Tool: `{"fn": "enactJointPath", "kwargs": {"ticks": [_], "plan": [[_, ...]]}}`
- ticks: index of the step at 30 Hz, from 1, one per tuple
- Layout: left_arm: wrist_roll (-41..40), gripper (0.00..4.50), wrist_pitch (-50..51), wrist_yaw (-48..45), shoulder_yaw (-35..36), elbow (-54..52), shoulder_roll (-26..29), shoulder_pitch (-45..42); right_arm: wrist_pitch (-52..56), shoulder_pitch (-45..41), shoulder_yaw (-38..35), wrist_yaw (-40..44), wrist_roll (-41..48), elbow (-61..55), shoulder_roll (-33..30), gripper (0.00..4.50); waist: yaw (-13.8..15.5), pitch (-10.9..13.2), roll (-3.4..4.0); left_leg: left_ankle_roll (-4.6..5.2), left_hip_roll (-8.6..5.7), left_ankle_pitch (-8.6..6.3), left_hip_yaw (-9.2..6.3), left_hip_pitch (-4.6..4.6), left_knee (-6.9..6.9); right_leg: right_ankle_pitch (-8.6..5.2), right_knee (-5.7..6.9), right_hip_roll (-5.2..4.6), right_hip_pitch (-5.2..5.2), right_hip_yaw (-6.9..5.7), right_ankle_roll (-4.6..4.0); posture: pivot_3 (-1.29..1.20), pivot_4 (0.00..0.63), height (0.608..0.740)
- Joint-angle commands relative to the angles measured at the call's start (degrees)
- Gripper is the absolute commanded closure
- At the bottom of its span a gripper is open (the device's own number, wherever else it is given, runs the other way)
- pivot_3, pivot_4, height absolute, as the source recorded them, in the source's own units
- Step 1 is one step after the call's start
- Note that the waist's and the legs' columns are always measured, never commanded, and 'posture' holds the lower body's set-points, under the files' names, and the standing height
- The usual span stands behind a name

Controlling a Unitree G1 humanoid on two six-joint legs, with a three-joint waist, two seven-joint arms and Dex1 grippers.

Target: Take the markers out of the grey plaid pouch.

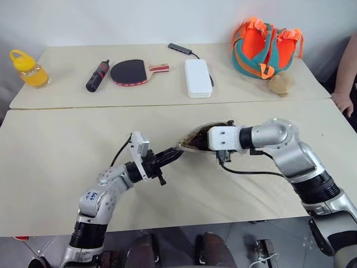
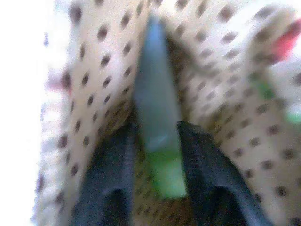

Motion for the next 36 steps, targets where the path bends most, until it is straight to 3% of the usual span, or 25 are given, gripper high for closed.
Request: {"fn": "enactJointPath", "kwargs": {"ticks": [1, 5, 12, 24, 27, 31, 36], "plan": [[-6.8, 4.5, 5.0, -0.2, 1.6, -3.6, -0.3, -0.2, 4.7, -0.8, -1.6, 4.6, 3.6, -4.9, -3.2, 2.24, 0.0, 0.0, 0.0, 0.0, 0.0, 0.0, -0.01, 0.0, 0.0, 0.0, -0.01, 0.0, 0.0, -0.01, 0.0, 0.0, 0.15, 0.74], [-12.9, 4.5, 10.9, 1.5, 3.5, -2.7, -1.4, 0.4, 11.8, -3.0, -2.0, 8.0, 7.3, -8.2, -5.1, 2.24, -0.2, 0.0, 0.0, 0.0, 0.0, 0.0, 0.0, 0.0, 0.01, 0.0, -0.01, 0.0, 0.0, 0.01, 0.0, 0.0, 0.15, 0.74], [-2.3, 4.5, 2.9, -0.4, -1.1, 1.0, -1.0, 3.1, 7.0, -0.6, 5.4, 5.5, -0.5, -3.9, -6.4, 2.24, 0.0, 0.0, 0.0, 0.0, -0.03, 0.0, -0.03, 0.02, 0.0, 0.0, -0.12, 0.0, 0.05, -0.02, -0.01, 0.0, 0.15, 0.74], [2.0, 4.5, -2.2, -1.5, -2.2, 3.4, -2.0, 3.5, 3.7, 1.0, 7.5, 3.3, -4.0, -1.1, -4.1, 2.24, -0.2, 0.0, 0.0, 0.0, 0.0, 0.0, -0.03, 0.11, 0.08, 0.0, -0.08, 0.01, 0.16, -0.01, -0.01, 0.0, 0.15, 0.74], [2.5, 4.5, -2.7, -1.7, -2.3, 3.4, -2.0, 3.5, 3.8, 0.9, 7.1, 3.4, -3.7, -1.0, -4.1, 2.83, -0.2, 0.0, 0.0, 0.0, 0.0, 0.0, -0.03, 0.11, 0.08, 0.0, -0.09, 0.01, 0.17, -0.02, -0.01, 0.0, 0.15, 0.74], [3.0, 4.5, -3.0, -1.8, -2.4, 3.3, -1.9, 3.2, 3.3, 0.9, 6.3, 3.4, -3.1, -1.4, -3.6, 4.05, -0.2, 0.0, -0.01, 0.0, 0.0, 0.0, -0.06, 0.14, 0.09, 0.0, -0.1, 0.01, 0.22, -0.04, -0.01, 0.0, 0.15, 0.74], [3.4, 4.5, -3.4, -2.0, -2.4, 3.4, -1.5, 3.1, 3.4, 0.1, 5.0, 3.5, -2.0, -2.2, -3.3, 4.11, -0.2, 0.0, -0.01, 0.0, 0.0, 0.0, -0.07, 0.14, 0.08, 0.0, -0.1, 0.01, 0.22, -0.04, -0.01, 0.0, 0.15, 0.74]]}}
